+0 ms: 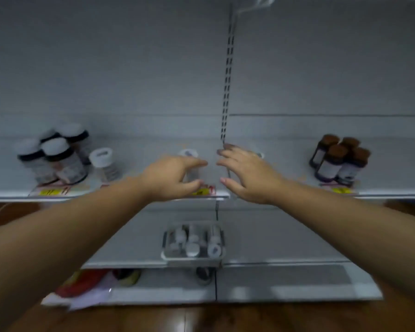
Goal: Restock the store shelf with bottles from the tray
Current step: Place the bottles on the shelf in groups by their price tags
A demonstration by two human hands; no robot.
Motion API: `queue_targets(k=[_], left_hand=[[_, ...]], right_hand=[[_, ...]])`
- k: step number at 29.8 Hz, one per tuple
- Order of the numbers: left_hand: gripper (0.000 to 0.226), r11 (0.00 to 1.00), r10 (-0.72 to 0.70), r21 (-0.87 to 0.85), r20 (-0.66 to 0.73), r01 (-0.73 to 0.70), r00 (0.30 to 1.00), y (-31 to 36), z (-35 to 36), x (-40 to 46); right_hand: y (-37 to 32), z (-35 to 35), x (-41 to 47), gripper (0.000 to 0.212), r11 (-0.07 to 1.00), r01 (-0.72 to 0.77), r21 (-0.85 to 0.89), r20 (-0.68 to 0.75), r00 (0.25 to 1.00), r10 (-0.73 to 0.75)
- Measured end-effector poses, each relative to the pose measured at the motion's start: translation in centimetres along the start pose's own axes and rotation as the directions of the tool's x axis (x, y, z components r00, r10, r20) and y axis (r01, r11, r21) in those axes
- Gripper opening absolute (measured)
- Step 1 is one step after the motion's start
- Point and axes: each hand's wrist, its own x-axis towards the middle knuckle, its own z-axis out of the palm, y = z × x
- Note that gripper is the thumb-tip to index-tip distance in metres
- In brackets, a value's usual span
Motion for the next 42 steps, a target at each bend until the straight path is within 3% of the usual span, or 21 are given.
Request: queue_targets(k=[3, 7, 9, 15, 20, 23, 25, 28, 34, 42], left_hand=[[0.06, 0.996, 0.034, -0.089, 0.094, -0.026, 0.995, -2.2, 4.4, -6.8], [0.061, 0.988, -0.072, -0.118, 0.242, 0.103, 0.967, -5.1, 9.7, -10.1], [0.059, 0.972, -0.15, -0.136, 0.269, 0.191, 0.951, -6.6, 12.4, -10.8], [0.059, 0.932, -0.298, -0.1, 0.333, 0.347, 0.895, -11.4, 21.4, -10.8], [0.049, 0.882, -0.421, -0.085, 0.306, 0.464, 0.854, -13.6, 29.9, -7.8], [0.054, 0.857, -0.487, -0.023, 0.293, 0.515, 0.823, -13.5, 35.3, -4.5], [0.063, 0.827, -0.523, -0.01, 0.355, 0.563, 0.775, -13.8, 38.2, -2.5], [0.065, 0.797, -0.54, -0.031, 0.411, 0.603, 0.735, -14.9, 40.9, -0.6], [0.064, 0.821, -0.494, -0.099, 0.367, 0.562, 0.788, -15.9, 42.3, 0.4], [0.064, 0.908, -0.415, 0.154, 0.434, 0.389, 0.799, -16.1, 41.0, 1.3]], right_hand=[[-4.6, 4.3, -2.5, 0.033, 0.986, 0.169, -0.001, -0.068, 0.983, -0.169], [-6.6, 9.6, -5.4, 0.028, 0.939, 0.34, 0.042, 0.082, 0.936, -0.342], [-6.3, 12.4, -6.6, 0.027, 0.955, 0.285, 0.085, 0.18, 0.938, -0.296], [-1.7, 22.3, -8.6, 0.037, 0.986, -0.09, 0.137, 0.41, 0.912, 0.026], [2.0, 31.1, -8.1, 0.045, 0.931, -0.314, 0.186, 0.448, 0.87, 0.204], [4.1, 35.9, -6.6, 0.055, 0.9, -0.388, 0.201, 0.381, 0.877, 0.293], [5.4, 38.3, -5.5, 0.063, 0.879, -0.438, 0.19, 0.479, 0.822, 0.306], [6.8, 40.8, -4.3, 0.077, 0.87, -0.441, 0.222, 0.561, 0.787, 0.256], [7.1, 43.5, -3.4, 0.082, 0.888, -0.418, 0.192, 0.574, 0.782, 0.244], [7.6, 43.6, -3.2, 0.072, 0.89, -0.402, 0.214, 0.522, 0.818, 0.243]])
